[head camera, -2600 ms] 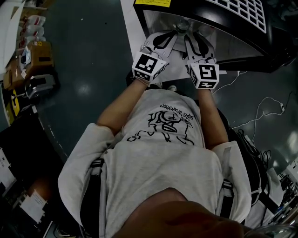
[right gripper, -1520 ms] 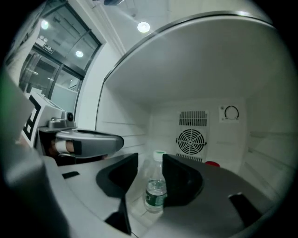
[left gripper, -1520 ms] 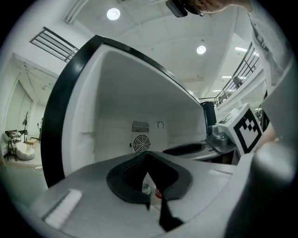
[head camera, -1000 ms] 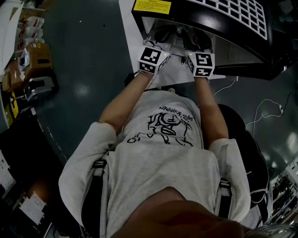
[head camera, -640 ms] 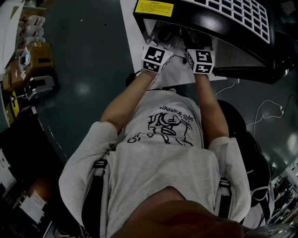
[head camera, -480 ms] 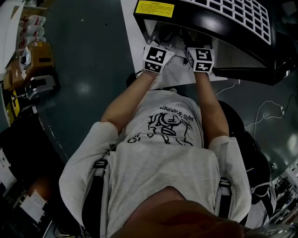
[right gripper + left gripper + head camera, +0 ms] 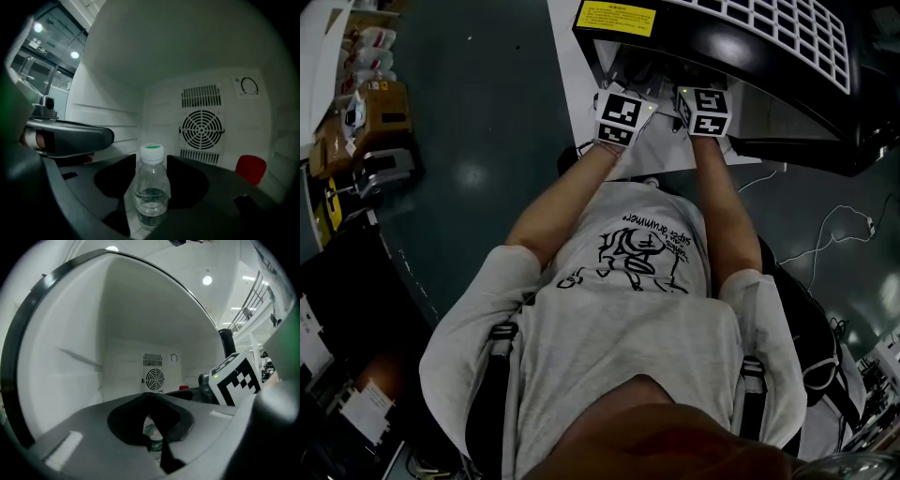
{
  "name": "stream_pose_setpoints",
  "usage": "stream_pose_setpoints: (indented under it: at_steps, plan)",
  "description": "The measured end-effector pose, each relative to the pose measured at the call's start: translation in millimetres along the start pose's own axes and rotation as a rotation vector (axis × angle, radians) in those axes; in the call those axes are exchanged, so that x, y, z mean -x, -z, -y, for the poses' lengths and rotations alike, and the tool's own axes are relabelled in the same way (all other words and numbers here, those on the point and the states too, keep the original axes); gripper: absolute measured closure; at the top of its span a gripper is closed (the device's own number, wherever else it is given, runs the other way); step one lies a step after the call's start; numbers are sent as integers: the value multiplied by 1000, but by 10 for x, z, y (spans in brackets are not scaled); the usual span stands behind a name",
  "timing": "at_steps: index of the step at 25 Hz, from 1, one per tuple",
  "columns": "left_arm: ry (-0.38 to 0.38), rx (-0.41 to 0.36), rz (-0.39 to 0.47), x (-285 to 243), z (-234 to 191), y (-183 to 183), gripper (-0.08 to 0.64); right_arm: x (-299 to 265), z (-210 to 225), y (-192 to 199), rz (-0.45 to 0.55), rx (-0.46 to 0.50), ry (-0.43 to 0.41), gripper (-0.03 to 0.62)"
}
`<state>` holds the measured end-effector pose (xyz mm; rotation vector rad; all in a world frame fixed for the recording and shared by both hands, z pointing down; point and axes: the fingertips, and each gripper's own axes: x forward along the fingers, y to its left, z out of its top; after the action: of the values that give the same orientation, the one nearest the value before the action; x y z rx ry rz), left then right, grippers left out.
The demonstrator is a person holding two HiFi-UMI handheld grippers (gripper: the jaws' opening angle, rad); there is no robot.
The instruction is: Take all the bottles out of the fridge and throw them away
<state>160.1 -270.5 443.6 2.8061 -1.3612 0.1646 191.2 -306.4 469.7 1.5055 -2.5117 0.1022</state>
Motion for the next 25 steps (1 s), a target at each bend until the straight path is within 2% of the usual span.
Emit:
stream_pose_setpoints:
  at_steps: [4, 18, 25]
  plan:
    - [5, 1, -2, 6, 1, 1, 552, -46, 24, -15, 5, -15, 2, 416]
    - [26, 25, 0, 29, 28, -6, 551, 50, -18, -76, 2, 28, -1, 440]
    - [36, 43, -2, 97, 57, -13, 551, 188, -54, -64, -2, 6, -3, 442]
